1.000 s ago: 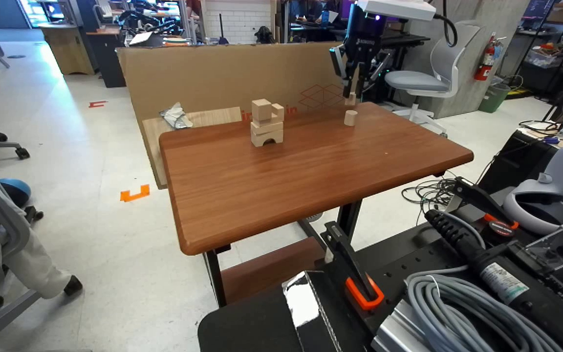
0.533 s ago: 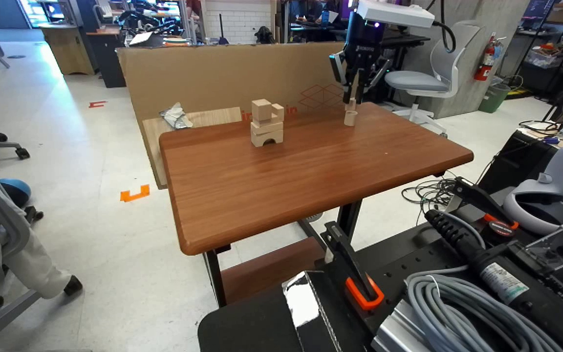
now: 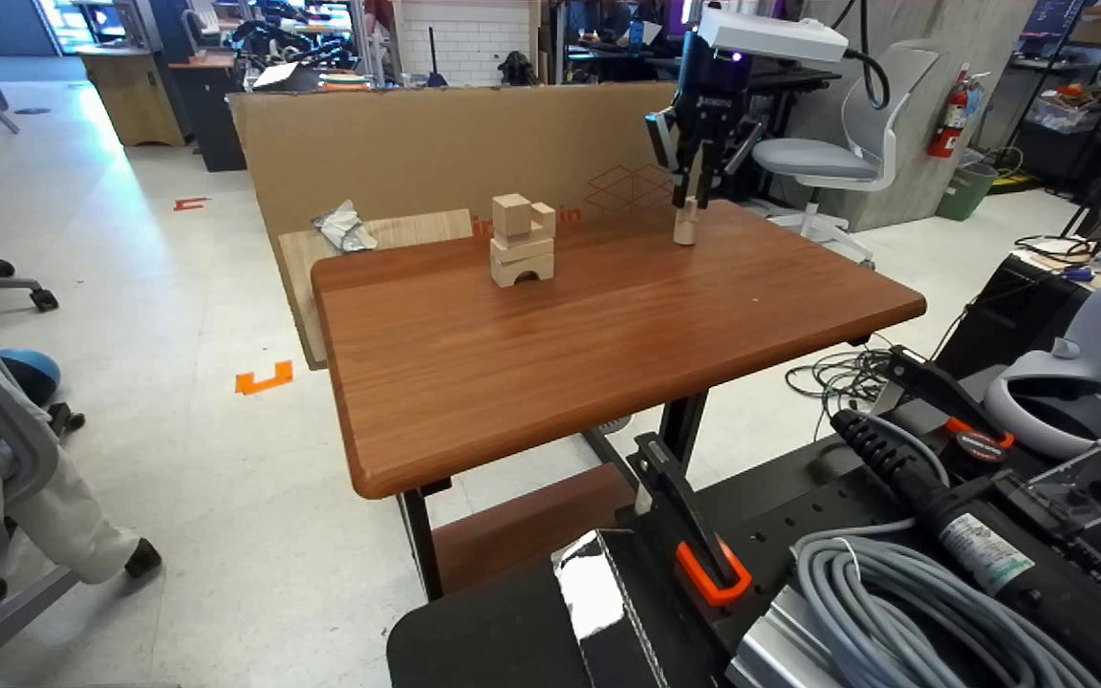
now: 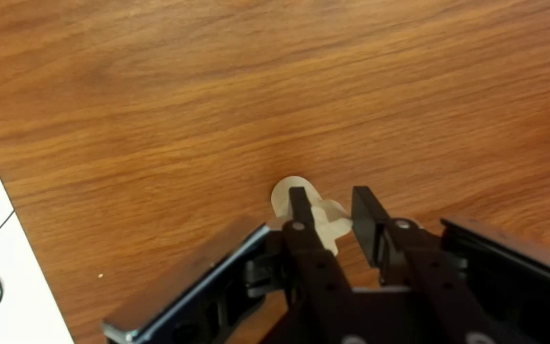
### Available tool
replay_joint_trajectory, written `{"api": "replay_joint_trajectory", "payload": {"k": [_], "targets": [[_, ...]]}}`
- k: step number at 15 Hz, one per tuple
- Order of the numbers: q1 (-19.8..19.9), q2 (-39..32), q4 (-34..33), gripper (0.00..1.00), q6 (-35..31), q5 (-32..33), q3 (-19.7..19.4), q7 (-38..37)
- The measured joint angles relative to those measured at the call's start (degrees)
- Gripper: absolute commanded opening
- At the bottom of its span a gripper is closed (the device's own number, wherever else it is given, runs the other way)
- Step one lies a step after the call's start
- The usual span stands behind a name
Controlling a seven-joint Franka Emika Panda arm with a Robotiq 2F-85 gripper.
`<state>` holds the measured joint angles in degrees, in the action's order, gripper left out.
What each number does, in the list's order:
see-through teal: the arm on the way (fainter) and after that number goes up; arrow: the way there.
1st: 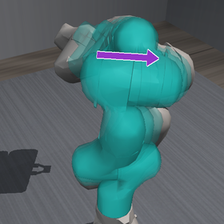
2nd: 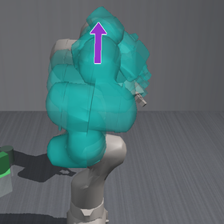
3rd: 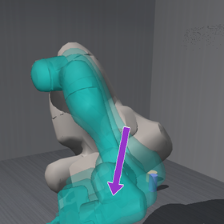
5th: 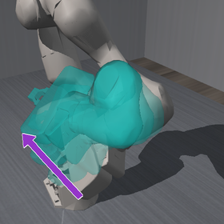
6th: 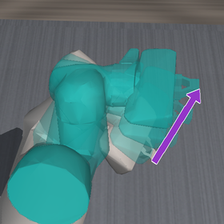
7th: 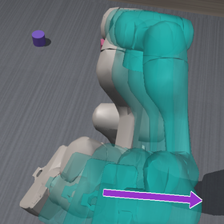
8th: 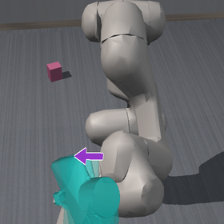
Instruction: Put the flower shaped block on top of the cube
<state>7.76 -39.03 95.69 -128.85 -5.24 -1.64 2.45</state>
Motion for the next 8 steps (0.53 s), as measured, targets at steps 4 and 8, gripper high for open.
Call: {"api": "replay_joint_trajectory", "payload": {"k": [4, 8], "targets": [[0.01, -0.73, -1.27, 0.68, 1.13, 0.0, -0.2, -0.04], [0.02, -1.18, -1.58, 0.96, 1.8, 0.0, -0.27, -0.04]]}}
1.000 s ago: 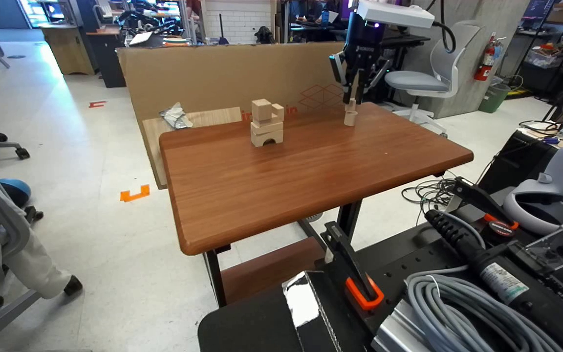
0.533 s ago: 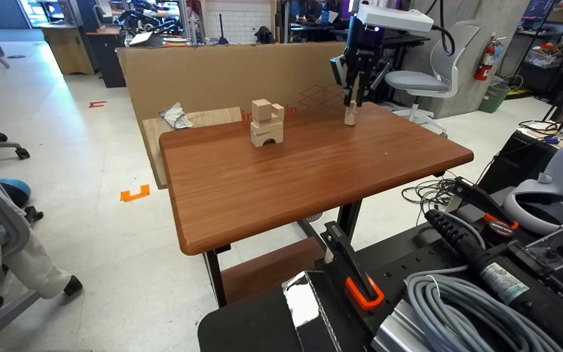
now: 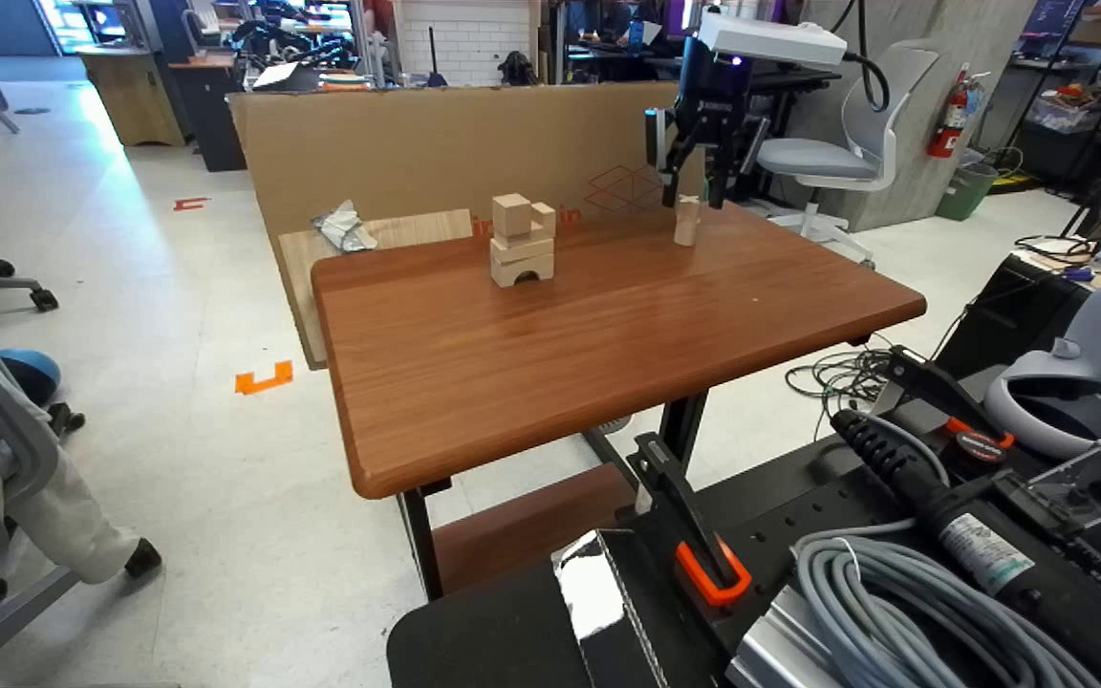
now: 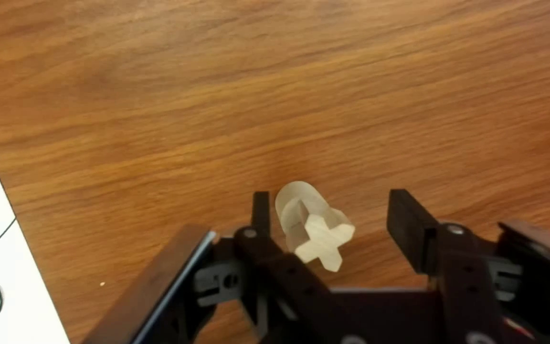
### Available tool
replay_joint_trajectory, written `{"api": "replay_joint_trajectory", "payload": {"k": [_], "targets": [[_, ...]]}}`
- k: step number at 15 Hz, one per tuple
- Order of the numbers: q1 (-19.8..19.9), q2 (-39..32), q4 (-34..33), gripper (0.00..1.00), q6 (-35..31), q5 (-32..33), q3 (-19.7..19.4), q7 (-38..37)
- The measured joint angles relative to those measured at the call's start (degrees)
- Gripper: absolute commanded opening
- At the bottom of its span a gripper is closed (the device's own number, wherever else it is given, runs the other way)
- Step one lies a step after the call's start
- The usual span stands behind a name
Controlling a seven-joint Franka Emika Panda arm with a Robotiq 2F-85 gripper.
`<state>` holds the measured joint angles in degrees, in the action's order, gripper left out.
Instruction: Put the flower shaped block on top of the cube
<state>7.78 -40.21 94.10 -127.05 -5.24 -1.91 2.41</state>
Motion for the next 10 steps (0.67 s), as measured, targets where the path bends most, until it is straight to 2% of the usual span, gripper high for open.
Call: {"api": "replay_joint_trajectory", "payload": {"k": [1, 4, 10], "targets": [[0.0, 0.03, 0.0, 1.0, 0.0, 0.0, 0.0, 0.0], [-0.32, 1.45, 0.62, 1.0, -0.15, 0.06, 0.04, 0.0], [-3.2, 13.84, 7.49, 1.0, 0.11, 0.57, 0.18, -0.34]]}}
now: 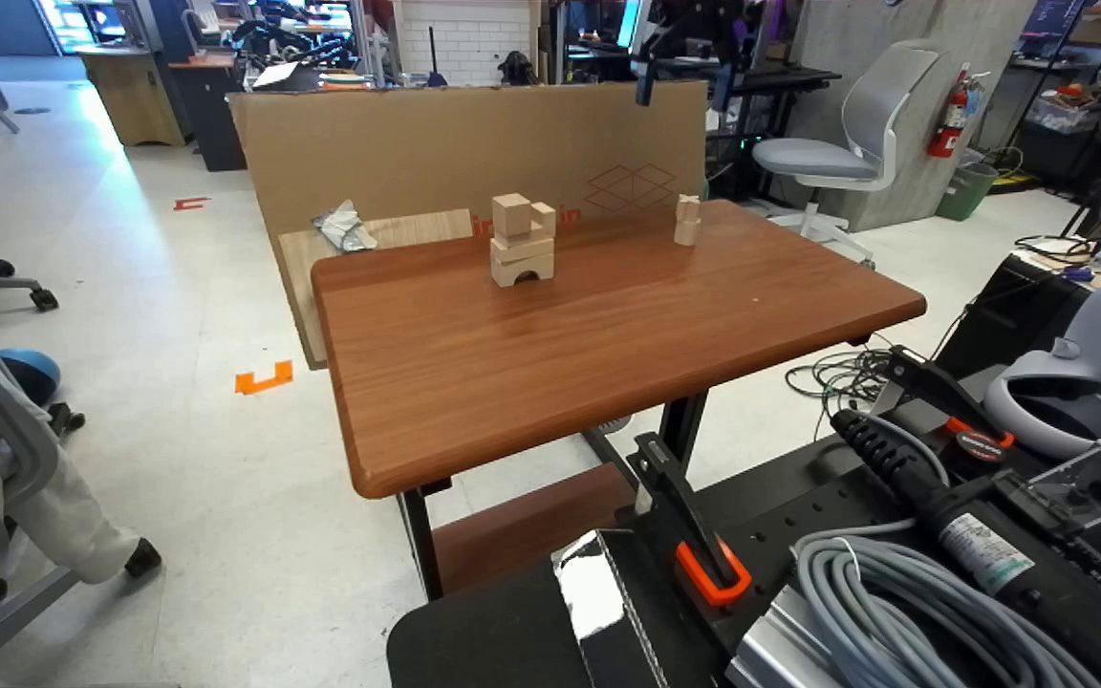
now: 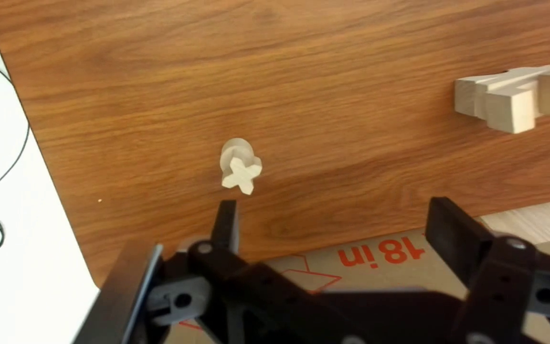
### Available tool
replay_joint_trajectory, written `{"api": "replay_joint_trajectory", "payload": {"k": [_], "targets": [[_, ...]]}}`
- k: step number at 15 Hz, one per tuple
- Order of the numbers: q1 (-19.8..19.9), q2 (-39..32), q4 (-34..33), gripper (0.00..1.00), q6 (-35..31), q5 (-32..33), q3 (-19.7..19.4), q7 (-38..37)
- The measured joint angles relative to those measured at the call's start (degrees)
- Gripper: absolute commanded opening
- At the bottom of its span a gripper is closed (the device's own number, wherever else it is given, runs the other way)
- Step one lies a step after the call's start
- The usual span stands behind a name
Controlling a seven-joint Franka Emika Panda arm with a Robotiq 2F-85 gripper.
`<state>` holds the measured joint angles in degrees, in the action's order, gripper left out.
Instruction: Put the flower shaped block on top of the cube
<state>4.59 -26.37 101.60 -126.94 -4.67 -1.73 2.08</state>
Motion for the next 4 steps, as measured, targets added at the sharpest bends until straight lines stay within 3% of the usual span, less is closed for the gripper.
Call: {"api": "replay_joint_trajectory", "payload": {"k": [4], "targets": [[-0.41, 2.12, 2.09, 1.0, 0.03, 0.05, -0.06, -0.16]]}}
